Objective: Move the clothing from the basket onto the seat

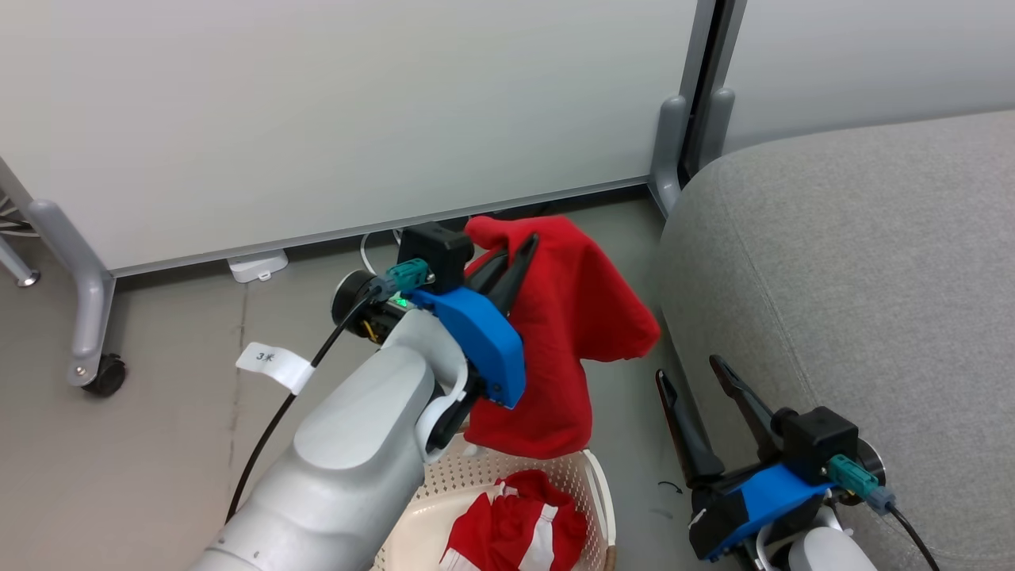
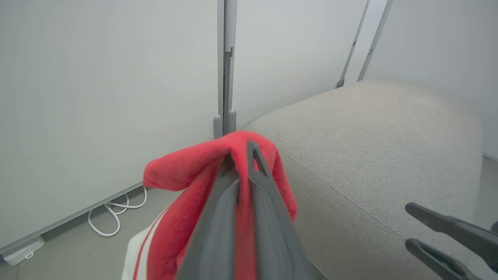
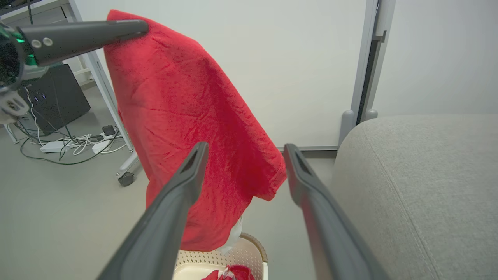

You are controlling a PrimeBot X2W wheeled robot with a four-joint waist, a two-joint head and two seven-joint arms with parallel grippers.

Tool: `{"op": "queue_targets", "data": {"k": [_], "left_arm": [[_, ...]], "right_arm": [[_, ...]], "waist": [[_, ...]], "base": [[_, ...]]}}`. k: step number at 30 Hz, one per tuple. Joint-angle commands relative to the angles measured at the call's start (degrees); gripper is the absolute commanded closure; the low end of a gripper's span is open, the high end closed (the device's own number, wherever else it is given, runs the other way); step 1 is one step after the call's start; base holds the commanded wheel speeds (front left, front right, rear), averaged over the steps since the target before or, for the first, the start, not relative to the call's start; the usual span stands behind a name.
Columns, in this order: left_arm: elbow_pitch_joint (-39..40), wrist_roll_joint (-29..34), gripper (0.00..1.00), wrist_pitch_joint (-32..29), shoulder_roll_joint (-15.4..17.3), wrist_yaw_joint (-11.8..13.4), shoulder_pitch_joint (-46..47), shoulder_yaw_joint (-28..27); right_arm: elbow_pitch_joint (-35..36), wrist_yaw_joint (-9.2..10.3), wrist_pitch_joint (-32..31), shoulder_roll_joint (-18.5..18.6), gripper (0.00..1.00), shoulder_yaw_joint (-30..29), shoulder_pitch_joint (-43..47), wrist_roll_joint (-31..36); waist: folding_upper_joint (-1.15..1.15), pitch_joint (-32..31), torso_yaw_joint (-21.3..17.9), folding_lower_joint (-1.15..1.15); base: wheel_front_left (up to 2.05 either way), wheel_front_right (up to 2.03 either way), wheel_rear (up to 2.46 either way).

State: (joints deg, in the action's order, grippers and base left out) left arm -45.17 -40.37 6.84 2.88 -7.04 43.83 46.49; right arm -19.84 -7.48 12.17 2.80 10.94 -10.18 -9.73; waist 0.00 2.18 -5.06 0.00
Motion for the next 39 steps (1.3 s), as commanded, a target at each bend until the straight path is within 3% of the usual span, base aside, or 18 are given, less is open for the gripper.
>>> {"op": "queue_targets", "data": {"k": [1, 12, 23, 39], "left_arm": [[0.9, -0.9, 1.0, -0.1, 0.0, 0.1, 1.3, 0.8], [5.0, -6.4, 1.0, 0.3, 0.0, 2.4, 6.2, 7.6], [4.1, -10.1, 1.0, 2.0, 0.0, 3.6, 7.9, 12.1], [3.6, -15.3, 1.0, 3.7, 0.0, 4.3, 9.6, 18.1]], "right_arm": [[0.3, -0.03, -0.2, 0.2, 0.0, 0.0, 1.0, -0.1], [1.1, -0.03, -1.3, 0.2, 0.0, 0.0, 1.4, 0.3], [1.0, -0.03, -2.5, 0.2, 0.0, 2.4, -0.5, 0.6], [-10.9, -0.03, -6.2, 0.2, 0.0, 10.6, -14.5, -2.1]], "waist": [[0.0, -0.2, 0.1, 0.0], [0.0, -0.5, 0.2, 0.0], [0.0, 0.3, -0.3, 0.0], [0.0, -0.1, -0.2, 0.0]], "base": [[0.0, 0.0, 0.0], [0.0, 0.0, 0.0], [0.0, 0.0, 0.0], [0.0, 0.0, 0.0]]}}
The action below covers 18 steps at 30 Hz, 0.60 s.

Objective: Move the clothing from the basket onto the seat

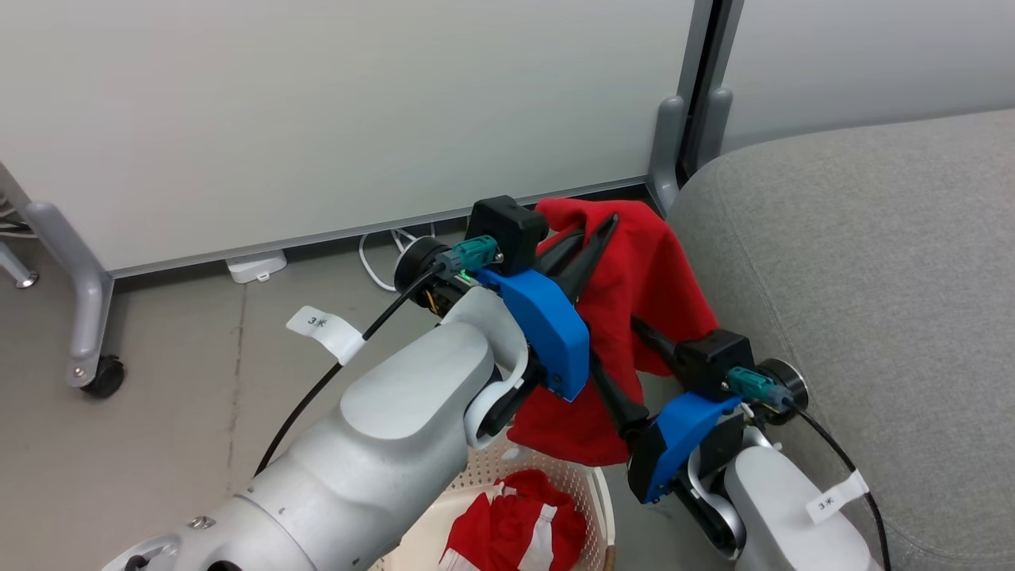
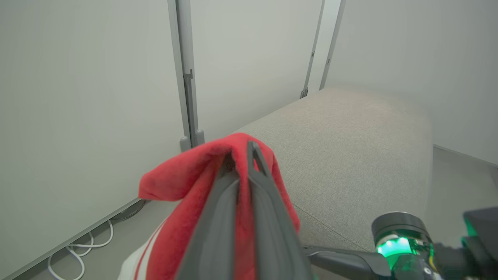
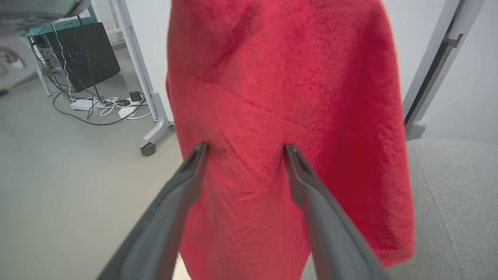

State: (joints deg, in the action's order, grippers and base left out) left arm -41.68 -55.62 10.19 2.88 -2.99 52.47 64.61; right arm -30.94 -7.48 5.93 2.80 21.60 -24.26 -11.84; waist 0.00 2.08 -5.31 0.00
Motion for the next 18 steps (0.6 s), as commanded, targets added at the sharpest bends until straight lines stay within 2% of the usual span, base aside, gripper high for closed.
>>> {"op": "queue_targets", "data": {"k": [1, 13, 14, 15, 16, 18], "left_arm": [[0.1, -0.4, 1.0, 0.4, 0.0, 0.3, 1.0, 0.3], [0.0, -3.8, 1.0, 1.5, 0.0, 1.0, 2.2, 3.7], [-0.1, -4.0, 1.0, 1.6, 0.0, 1.0, 2.2, 3.9], [-0.2, -4.2, 1.0, 1.6, 0.0, 1.0, 2.4, 4.1], [-0.3, -4.5, 1.0, 1.7, 0.0, 1.1, 2.5, 4.3], [-0.6, -4.8, 1.0, 1.8, 0.0, 1.2, 2.6, 4.7]], "right_arm": [[-0.8, -0.03, 0.1, 0.2, 0.0, 0.2, -1.3, -0.4], [-10.8, -0.03, 0.7, 0.2, 0.0, 4.6, -7.8, -4.5], [-11.4, -0.03, 0.6, 0.2, 0.31, 4.9, -8.0, -4.8], [-11.9, -0.03, 0.7, 0.2, 0.84, 5.3, -8.3, -5.2], [-12.3, -0.03, 1.0, 0.2, 1.0, 5.6, -8.6, -5.6], [-13.1, -0.03, 1.4, 0.2, 1.0, 6.1, -8.9, -6.1]], "waist": [[0.0, -0.1, 0.2, 0.0], [0.0, -0.7, 1.2, 0.0], [0.0, -0.7, 1.2, 0.0], [0.0, -0.8, 1.1, 0.0], [0.0, -0.8, 1.1, 0.0], [0.0, -0.9, 1.0, 0.0]], "base": [[0.0, 0.0, 0.0], [0.0, 0.0, 0.0], [0.0, 0.0, 0.0], [0.0, 0.0, 0.0], [0.0, 0.0, 0.0], [0.0, 0.0, 0.0]]}}
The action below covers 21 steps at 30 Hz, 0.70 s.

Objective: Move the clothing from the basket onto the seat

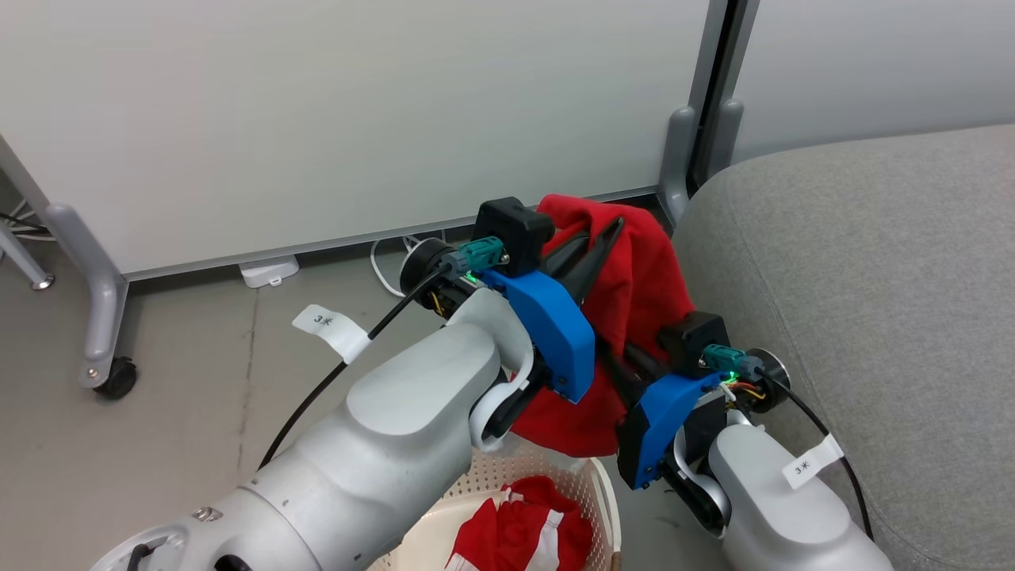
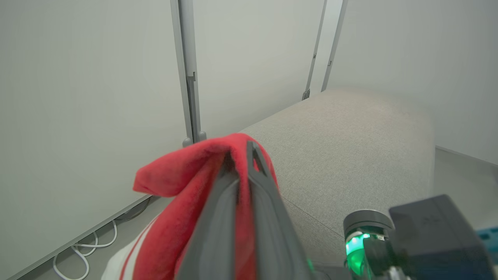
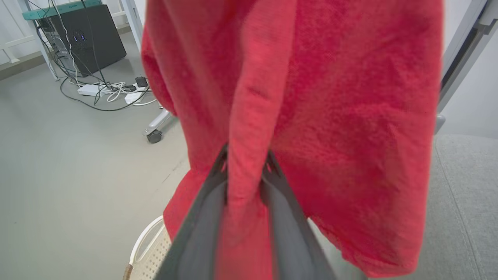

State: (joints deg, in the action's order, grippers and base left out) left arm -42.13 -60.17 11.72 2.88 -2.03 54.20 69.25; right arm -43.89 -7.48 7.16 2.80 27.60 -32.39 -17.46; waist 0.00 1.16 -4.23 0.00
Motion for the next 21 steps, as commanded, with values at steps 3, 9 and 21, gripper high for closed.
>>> {"op": "queue_targets", "data": {"k": [3, 9, 21], "left_arm": [[-0.4, -0.8, 1.0, 0.5, 0.0, 0.2, 1.0, 0.6], [-0.8, -1.4, 1.0, 0.8, 0.0, 0.3, 1.4, 1.4], [-1.8, -2.7, 0.35, 0.7, 0.0, 0.4, 1.6, 2.7]], "right_arm": [[-1.2, -0.03, 0.9, 0.2, 1.0, 0.5, -1.2, -1.1], [-2.6, -0.03, 1.9, 0.2, 1.0, 1.1, -2.0, -1.8], [-4.5, -0.03, 3.1, 0.2, 1.0, 1.9, -2.3, -2.8]], "waist": [[0.0, -0.2, -0.2, 0.0], [0.0, -0.4, -0.3, 0.0], [0.0, -0.6, -0.4, 0.0]], "base": [[0.0, 0.0, 0.0], [0.0, 0.0, 0.0], [0.0, 0.0, 0.0]]}}
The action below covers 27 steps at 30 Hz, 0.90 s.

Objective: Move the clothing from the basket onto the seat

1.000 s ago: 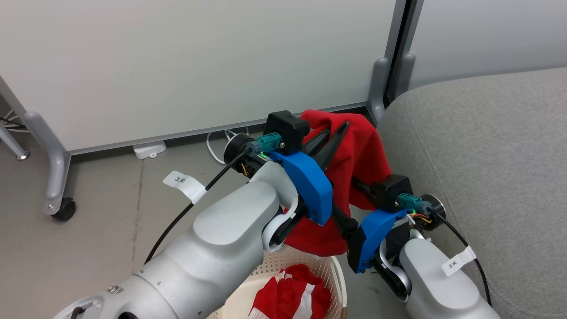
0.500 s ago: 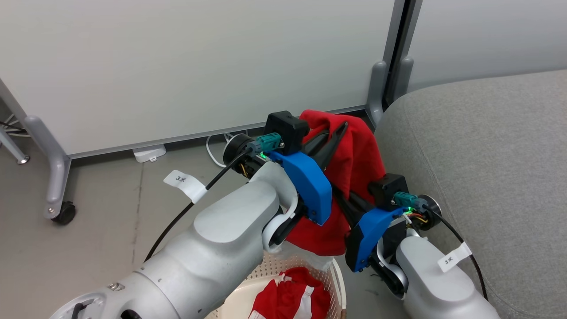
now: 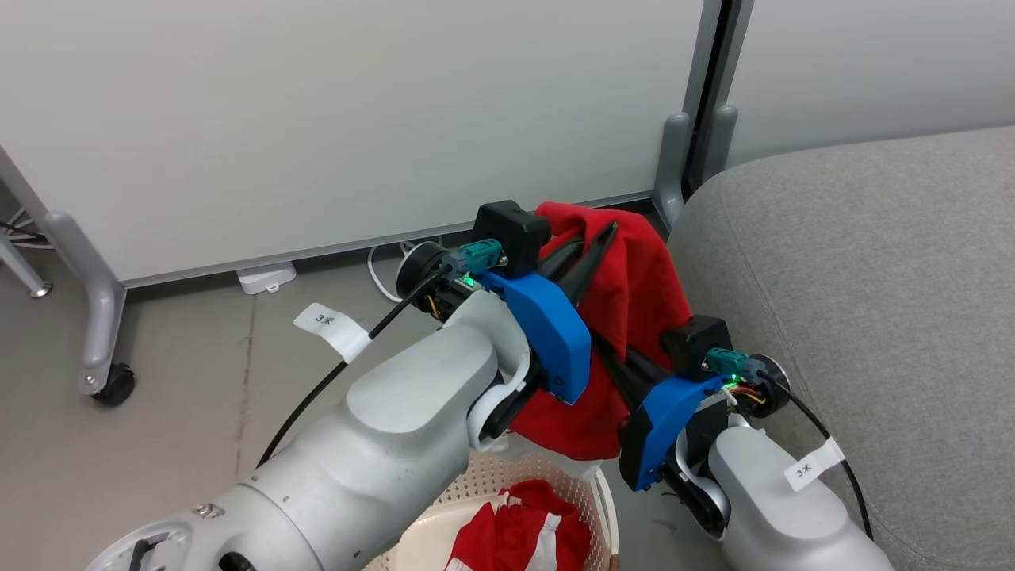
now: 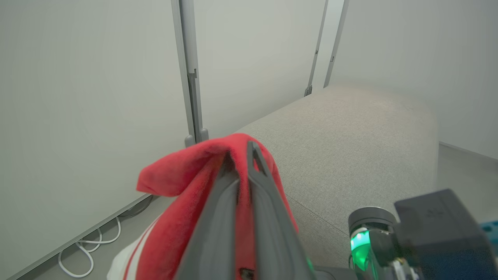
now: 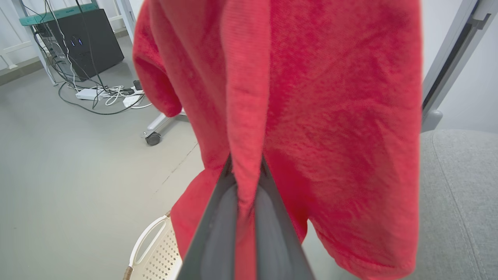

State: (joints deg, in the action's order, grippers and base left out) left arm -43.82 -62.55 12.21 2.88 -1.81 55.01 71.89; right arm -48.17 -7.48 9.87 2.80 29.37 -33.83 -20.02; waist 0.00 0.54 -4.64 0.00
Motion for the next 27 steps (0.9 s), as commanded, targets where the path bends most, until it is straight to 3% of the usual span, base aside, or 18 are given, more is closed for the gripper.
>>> {"op": "queue_targets", "data": {"k": [1, 2, 19, 23, 27], "left_arm": [[-0.2, -0.3, 0.04, 0.2, 0.0, 0.2, 0.8, 0.2], [-0.3, -0.4, 0.0, 0.2, 0.0, 0.1, 0.8, 0.2], [-1.7, 0.6, 0.0, 2.7, 0.2, -0.2, -1.0, -1.0], [-0.1, 3.4, 0.0, 3.0, 1.3, -0.1, -2.3, -5.0], [5.0, 10.2, 0.0, 3.0, 3.8, 1.1, -7.9, -12.8]], "right_arm": [[-0.3, -0.03, 0.4, 0.2, 1.0, 0.1, -1.0, -0.3], [-0.4, -0.03, 0.4, 0.2, 1.0, 0.2, -1.1, -0.3], [-1.7, -0.03, 1.6, 0.2, 1.0, -0.3, -1.9, -0.4], [-1.8, -0.03, 1.8, 0.2, 1.0, -0.8, -2.0, 0.0], [-2.0, -0.03, 2.1, 0.2, 1.0, -1.7, -1.8, 0.5]], "waist": [[0.0, 0.0, -0.1, 0.0], [0.0, 0.0, -0.1, 0.0], [0.0, 0.1, -0.3, 0.0], [0.0, 0.3, -0.3, 0.0], [0.0, 0.5, -0.4, 0.0]], "base": [[0.0, 0.0, 0.0], [0.0, 0.0, 0.0], [0.0, 0.0, 0.0], [0.0, 0.0, 0.0], [0.0, 0.0, 0.0]]}}
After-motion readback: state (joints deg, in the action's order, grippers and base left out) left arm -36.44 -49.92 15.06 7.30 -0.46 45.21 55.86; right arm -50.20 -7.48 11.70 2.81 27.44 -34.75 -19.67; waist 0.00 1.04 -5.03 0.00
